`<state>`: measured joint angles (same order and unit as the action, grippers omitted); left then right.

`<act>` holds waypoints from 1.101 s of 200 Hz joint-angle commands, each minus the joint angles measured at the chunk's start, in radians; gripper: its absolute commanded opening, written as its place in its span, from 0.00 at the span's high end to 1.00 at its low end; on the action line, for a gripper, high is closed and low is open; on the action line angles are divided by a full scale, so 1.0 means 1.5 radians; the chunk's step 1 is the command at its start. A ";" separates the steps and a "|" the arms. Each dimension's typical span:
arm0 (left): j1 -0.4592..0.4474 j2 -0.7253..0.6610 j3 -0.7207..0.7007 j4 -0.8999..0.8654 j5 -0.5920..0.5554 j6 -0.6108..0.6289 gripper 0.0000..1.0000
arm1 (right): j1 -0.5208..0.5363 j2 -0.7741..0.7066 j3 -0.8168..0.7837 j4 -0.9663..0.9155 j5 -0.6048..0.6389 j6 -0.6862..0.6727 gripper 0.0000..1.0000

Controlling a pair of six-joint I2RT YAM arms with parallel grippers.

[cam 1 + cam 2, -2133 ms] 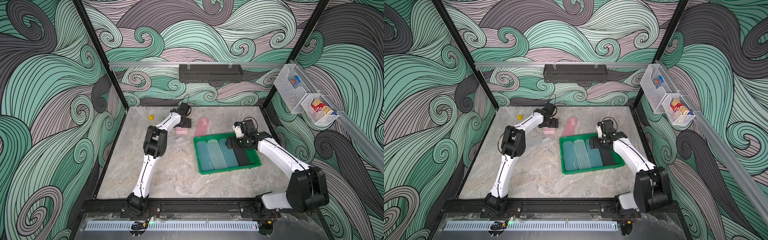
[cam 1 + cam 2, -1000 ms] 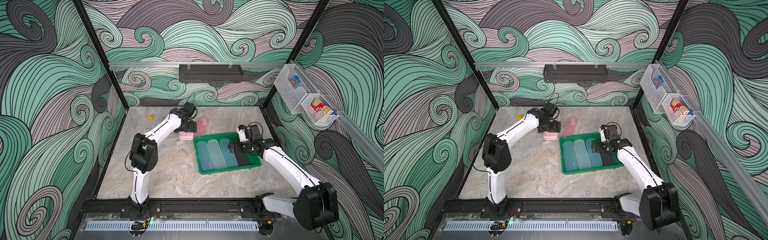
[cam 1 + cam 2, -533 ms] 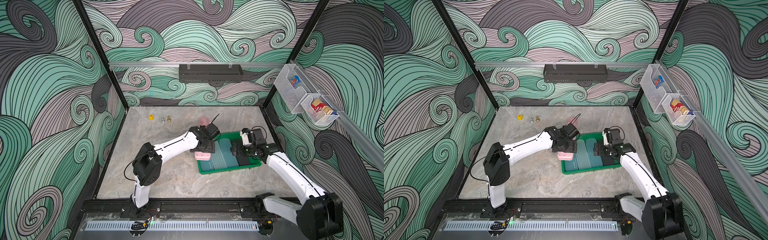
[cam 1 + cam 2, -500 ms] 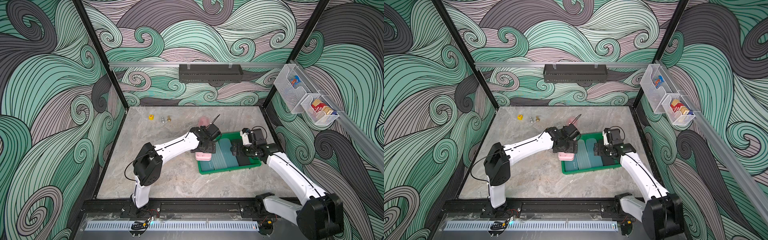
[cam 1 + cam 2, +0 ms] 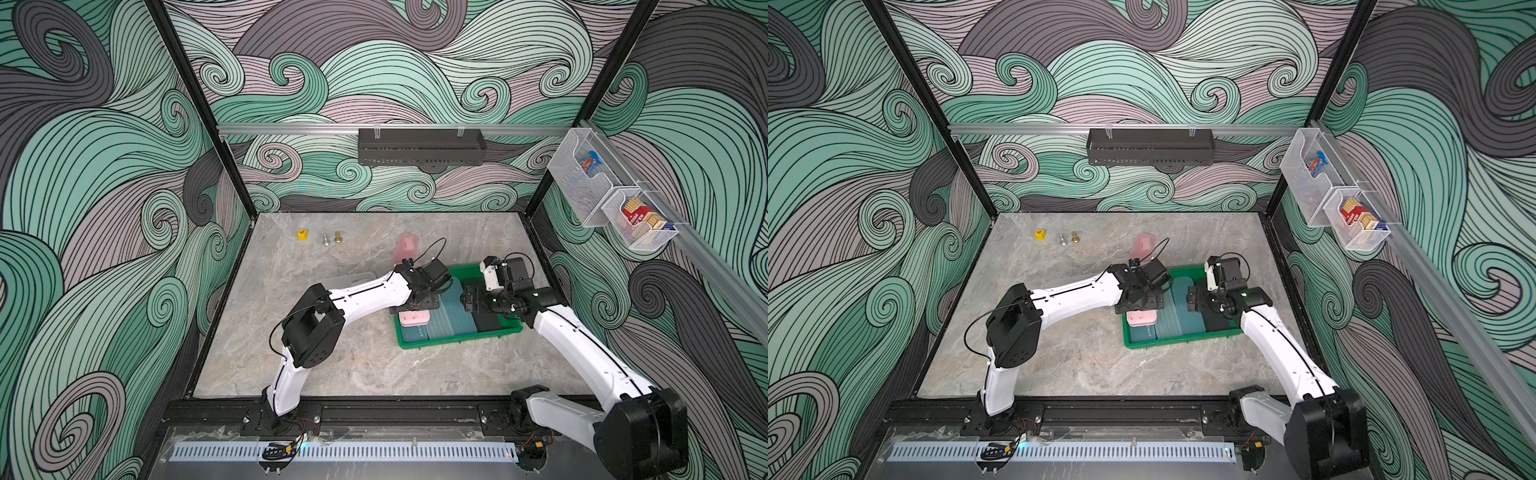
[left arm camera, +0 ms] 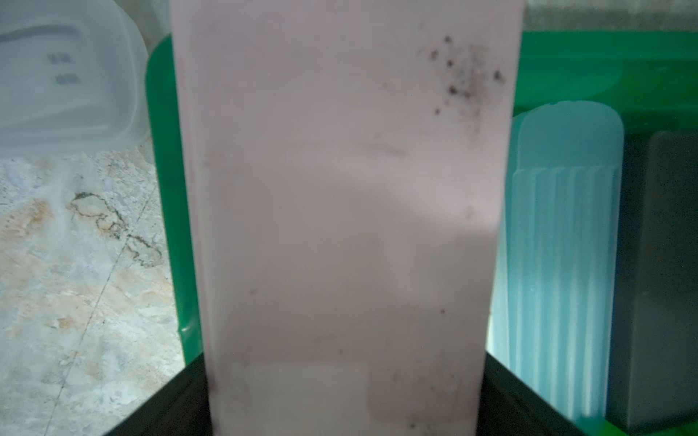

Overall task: Put the pencil case into the storage box
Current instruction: Place the pencil case at the storage box.

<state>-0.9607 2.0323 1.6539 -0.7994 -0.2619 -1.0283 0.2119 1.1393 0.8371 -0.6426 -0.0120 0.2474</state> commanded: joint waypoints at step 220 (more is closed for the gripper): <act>-0.048 -0.325 -0.164 -0.080 -0.193 0.074 0.01 | 0.036 0.076 0.088 0.060 -0.090 -0.008 0.24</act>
<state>-1.0664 1.6741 1.4628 -0.8307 -0.3950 -0.9913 0.2264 1.1721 0.8730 -0.6216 -0.0841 0.2436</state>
